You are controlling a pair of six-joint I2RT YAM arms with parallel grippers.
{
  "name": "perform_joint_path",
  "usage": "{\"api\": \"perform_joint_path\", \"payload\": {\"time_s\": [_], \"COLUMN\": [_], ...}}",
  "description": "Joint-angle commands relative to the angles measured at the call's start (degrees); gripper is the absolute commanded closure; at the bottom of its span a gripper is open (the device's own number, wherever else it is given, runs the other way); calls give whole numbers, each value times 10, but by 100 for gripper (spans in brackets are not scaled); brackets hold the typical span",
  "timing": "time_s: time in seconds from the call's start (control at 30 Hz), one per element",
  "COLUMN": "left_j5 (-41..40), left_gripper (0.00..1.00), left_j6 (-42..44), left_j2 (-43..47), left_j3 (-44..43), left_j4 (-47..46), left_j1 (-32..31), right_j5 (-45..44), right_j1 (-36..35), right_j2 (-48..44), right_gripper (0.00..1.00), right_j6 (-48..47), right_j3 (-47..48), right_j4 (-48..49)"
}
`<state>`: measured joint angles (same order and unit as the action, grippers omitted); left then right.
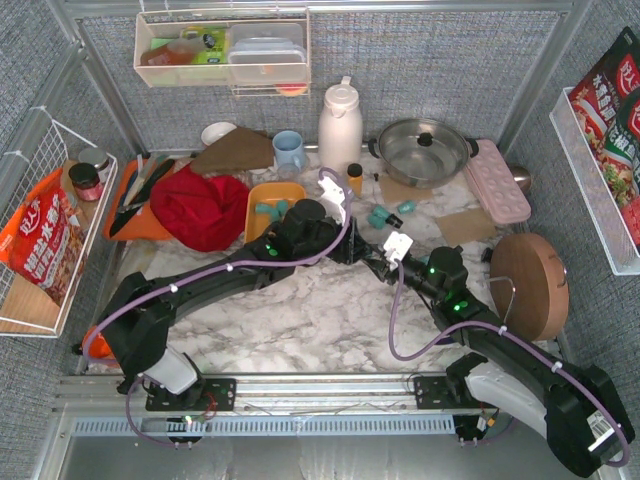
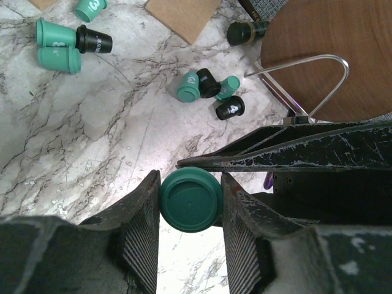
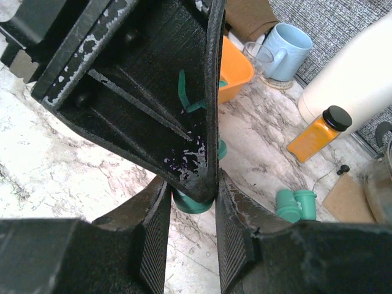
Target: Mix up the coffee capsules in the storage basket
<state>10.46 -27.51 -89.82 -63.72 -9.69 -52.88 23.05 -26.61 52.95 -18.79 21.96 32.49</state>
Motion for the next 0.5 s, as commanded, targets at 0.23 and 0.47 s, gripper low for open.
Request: {"api": "perform_joint_path", "payload": {"time_s": [0.23,0.47], "left_j5": [-54,-130], "left_gripper": [64,64], "left_j6": [-10,-4], "left_j2": [27,52], "left_j3": [3,16], "left_j4": [-2,6], "left_j1": [1,1], "right_j5": [1,-15], "right_j1": [-1,-2], "right_j2": [-1,7], "right_gripper": [44,25], "right_j6": [-9,-8], "right_j3": [6,9], "right_j4": [3,-6]}}
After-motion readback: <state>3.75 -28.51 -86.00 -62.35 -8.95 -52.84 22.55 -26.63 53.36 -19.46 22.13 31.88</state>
